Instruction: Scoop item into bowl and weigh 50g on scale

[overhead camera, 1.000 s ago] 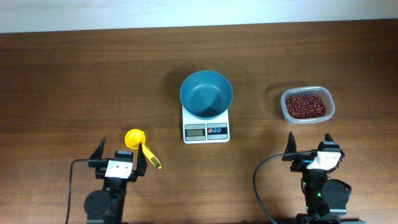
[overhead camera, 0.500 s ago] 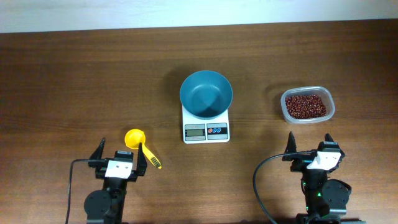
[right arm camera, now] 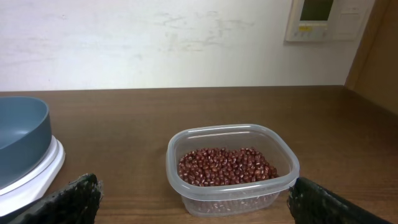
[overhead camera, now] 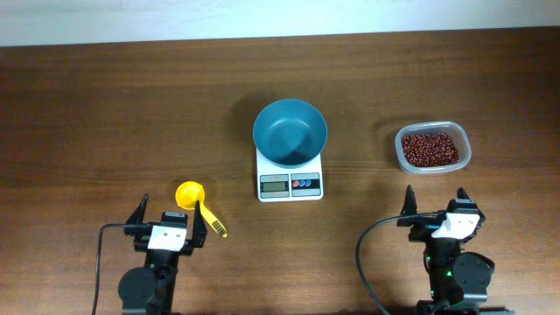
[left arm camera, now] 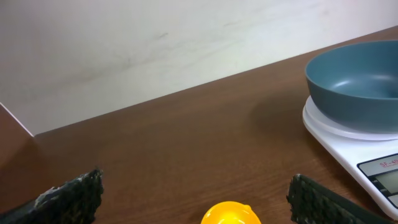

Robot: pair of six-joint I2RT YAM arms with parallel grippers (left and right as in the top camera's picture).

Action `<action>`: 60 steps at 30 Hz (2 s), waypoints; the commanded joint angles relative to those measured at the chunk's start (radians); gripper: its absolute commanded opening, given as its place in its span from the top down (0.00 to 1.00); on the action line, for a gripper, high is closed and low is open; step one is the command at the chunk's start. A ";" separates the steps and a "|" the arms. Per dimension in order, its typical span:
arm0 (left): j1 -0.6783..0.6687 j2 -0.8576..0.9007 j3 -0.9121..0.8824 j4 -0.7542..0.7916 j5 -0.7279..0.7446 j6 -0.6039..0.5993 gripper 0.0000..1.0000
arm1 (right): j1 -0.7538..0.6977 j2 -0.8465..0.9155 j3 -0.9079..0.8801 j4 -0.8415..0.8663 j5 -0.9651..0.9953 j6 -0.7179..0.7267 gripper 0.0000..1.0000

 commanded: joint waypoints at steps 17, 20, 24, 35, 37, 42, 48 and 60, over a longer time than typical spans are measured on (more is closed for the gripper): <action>0.007 0.003 0.002 0.005 0.111 -0.042 0.01 | 0.008 0.002 -0.008 -0.003 0.008 0.003 0.01; 0.007 0.003 0.024 -0.032 0.113 -0.111 0.01 | 0.008 0.002 -0.008 -0.003 0.008 0.003 0.01; 0.007 0.003 0.053 -0.090 0.120 -0.146 0.01 | 0.008 0.002 -0.008 -0.003 0.008 0.003 0.01; 0.007 0.003 0.230 -0.322 0.124 -0.175 0.01 | 0.008 0.002 -0.008 -0.003 0.008 0.003 0.01; 0.007 0.003 0.230 -0.299 0.124 -0.176 0.01 | 0.008 0.002 -0.008 -0.003 0.008 0.003 0.01; 0.007 0.003 0.251 -0.278 0.282 -0.217 0.01 | 0.008 0.002 -0.008 -0.003 0.008 0.003 0.01; 0.007 0.003 0.336 -0.282 0.280 -0.408 0.01 | 0.008 0.002 -0.008 -0.003 0.008 0.003 0.01; 0.007 0.101 0.534 -0.405 0.148 -0.467 0.01 | 0.008 0.002 -0.008 -0.003 0.008 0.003 0.01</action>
